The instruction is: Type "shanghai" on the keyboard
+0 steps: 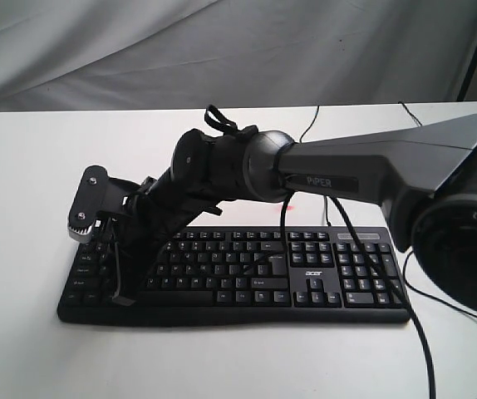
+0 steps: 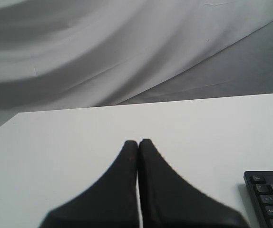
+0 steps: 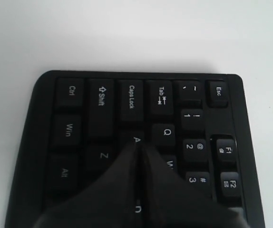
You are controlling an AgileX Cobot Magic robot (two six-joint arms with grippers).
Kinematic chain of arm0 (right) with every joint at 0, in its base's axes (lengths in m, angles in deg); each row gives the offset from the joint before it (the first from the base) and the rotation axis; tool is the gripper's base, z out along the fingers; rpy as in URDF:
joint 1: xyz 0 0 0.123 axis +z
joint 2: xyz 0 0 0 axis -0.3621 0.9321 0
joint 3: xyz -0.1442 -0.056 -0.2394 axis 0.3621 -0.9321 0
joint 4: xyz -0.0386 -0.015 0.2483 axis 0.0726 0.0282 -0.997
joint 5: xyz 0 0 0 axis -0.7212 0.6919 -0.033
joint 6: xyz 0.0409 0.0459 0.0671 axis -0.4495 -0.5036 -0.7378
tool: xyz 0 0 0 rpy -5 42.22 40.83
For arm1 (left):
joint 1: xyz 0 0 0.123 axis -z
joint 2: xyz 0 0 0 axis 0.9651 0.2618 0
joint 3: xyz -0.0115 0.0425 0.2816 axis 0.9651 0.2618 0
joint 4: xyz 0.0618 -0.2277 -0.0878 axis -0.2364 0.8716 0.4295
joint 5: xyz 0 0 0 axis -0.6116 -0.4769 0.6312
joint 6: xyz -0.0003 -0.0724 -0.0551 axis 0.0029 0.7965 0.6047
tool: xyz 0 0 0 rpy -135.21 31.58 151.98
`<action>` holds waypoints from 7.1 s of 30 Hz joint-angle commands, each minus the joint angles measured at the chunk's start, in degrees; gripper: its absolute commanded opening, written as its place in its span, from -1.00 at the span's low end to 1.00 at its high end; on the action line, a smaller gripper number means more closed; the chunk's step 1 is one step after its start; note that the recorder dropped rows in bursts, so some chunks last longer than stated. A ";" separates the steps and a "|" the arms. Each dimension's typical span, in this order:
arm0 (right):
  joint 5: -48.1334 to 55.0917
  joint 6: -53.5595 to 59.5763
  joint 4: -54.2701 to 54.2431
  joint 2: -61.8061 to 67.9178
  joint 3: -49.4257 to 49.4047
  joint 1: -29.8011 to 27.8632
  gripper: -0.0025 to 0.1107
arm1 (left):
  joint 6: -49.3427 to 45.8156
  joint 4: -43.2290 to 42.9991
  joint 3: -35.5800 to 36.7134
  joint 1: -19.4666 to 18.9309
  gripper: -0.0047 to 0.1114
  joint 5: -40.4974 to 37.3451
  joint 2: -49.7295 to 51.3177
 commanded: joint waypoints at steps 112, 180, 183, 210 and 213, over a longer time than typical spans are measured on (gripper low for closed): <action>7.07 15.98 -9.11 -12.81 -15.72 -7.93 -0.96 | 0.16 0.03 0.29 0.22 -0.91 0.36 0.18; 0.90 16.72 -8.72 -6.22 -15.72 -7.93 -0.96 | 0.16 0.03 0.29 0.22 -0.91 0.36 0.18; 1.37 16.72 -8.62 -6.38 -15.72 -7.93 -0.96 | 0.16 0.03 0.29 0.22 -0.91 0.36 0.18; 1.20 16.46 -14.22 -11.01 -15.45 -3.51 -0.96 | 0.16 0.03 0.29 0.22 -0.91 0.36 0.18; 0.97 16.46 -14.22 -11.01 -15.45 -2.18 -0.96 | 0.16 0.03 0.29 0.22 -0.91 0.36 0.18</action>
